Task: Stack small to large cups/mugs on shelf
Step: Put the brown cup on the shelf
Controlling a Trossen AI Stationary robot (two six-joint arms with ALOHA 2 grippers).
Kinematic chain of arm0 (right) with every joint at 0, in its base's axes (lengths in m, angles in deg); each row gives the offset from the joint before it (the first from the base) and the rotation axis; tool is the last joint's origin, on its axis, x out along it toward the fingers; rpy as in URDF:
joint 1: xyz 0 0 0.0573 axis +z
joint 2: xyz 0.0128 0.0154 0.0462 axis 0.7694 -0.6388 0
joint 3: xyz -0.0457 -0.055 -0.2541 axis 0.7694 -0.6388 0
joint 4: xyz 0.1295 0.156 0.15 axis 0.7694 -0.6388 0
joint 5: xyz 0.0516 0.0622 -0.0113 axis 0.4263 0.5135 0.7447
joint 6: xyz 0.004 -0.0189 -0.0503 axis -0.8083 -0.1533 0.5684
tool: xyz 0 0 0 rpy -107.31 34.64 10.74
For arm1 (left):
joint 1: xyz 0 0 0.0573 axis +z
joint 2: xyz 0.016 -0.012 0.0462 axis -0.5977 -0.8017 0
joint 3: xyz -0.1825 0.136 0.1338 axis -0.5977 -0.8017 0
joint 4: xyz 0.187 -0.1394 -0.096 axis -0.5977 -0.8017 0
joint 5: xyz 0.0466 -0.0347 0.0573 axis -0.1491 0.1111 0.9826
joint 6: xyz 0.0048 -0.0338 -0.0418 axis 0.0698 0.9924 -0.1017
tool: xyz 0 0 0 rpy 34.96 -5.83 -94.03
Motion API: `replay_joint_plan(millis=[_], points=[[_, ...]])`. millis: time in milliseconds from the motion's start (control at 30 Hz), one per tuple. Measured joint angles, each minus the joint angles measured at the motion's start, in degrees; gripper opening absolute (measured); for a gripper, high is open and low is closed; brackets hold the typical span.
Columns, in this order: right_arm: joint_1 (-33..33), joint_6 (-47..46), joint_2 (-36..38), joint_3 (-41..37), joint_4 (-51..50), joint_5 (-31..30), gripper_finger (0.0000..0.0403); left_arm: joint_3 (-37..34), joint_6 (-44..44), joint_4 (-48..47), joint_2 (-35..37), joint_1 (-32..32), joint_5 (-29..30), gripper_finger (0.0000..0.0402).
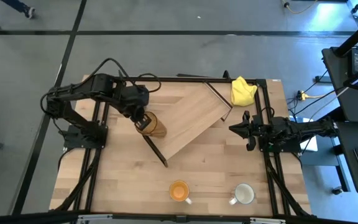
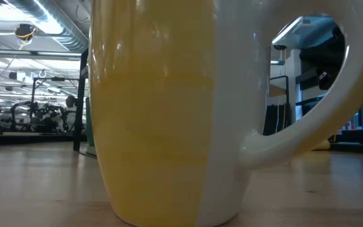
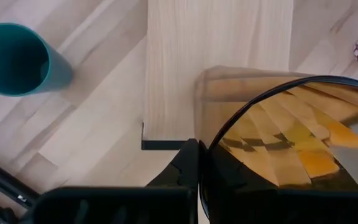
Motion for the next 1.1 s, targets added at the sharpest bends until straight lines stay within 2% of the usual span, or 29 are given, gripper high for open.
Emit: replay_joint_plan(millis=[433,700,933,1100], points=[[0.0,0.0,0.0,0.0,0.0,0.0,0.0032,-2.5,1.0,0.1,0.6,-3.5,-1.7,0.0002],[0.0,0.0,0.0,0.0,0.0,0.0,0.0032,-1.8,1.6,-0.1,0.7,-4.3,2.9,0.0005],[0.0,0.0,0.0,0.0,0.0,0.0,0.0032,-1.8,1.0,0.3,0.7,-4.3,4.1,0.0006],[0.0,0.0,0.0,0.0,0.0,0.0,0.0032,-1.8,0.0,4.7,-0.4,-4.3,4.3,0.0006]])
